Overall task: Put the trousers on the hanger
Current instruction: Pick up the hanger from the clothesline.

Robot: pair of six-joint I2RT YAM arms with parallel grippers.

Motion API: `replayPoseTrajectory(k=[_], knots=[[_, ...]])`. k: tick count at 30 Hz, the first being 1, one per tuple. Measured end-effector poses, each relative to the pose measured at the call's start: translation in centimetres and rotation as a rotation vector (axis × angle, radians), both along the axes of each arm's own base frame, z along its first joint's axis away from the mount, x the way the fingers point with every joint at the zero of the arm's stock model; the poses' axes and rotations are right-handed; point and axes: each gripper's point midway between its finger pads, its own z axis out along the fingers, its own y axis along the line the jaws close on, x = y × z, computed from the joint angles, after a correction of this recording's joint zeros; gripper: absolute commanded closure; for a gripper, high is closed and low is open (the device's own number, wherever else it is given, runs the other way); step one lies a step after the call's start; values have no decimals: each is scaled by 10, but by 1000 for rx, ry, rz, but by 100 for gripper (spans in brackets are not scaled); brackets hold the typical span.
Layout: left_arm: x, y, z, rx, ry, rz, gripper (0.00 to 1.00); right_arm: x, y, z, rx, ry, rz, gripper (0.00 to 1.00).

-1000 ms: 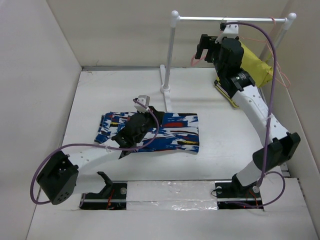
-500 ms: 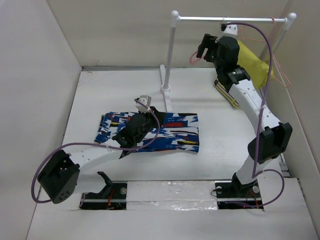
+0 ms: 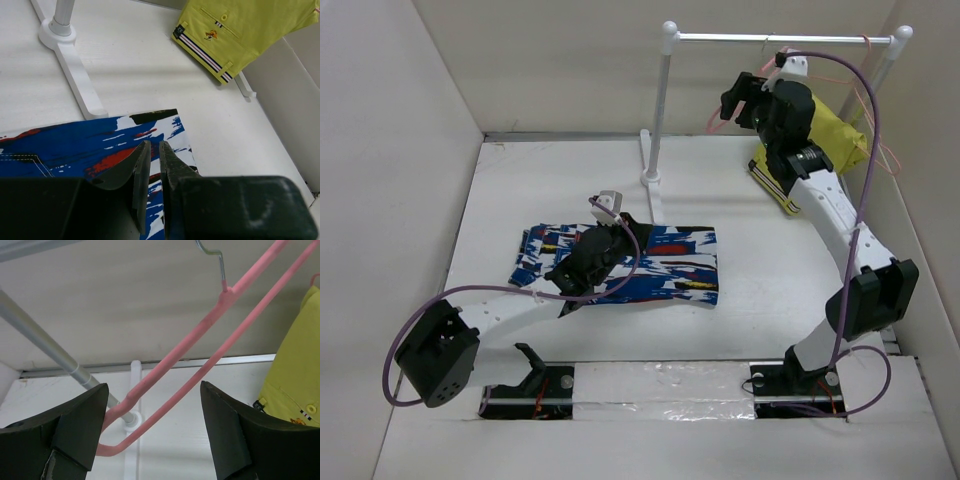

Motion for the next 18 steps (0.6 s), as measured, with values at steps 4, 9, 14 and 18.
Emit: replayPoseTrajectory(k=[4,9,14,18], knots=[[0,0,0,-2,1,-3,89,-8,1,17,21,-38,21,16],[-1,-2,2,-11,-1,-10,89,-1,1,22,35,-45,31,16],[-1,-2,1,-12,-1,-9,89,13,-3,-3,48,12,38,21],[-2,0,-3,-7,4,-9,89,16,-6,-17,52,49,31,32]])
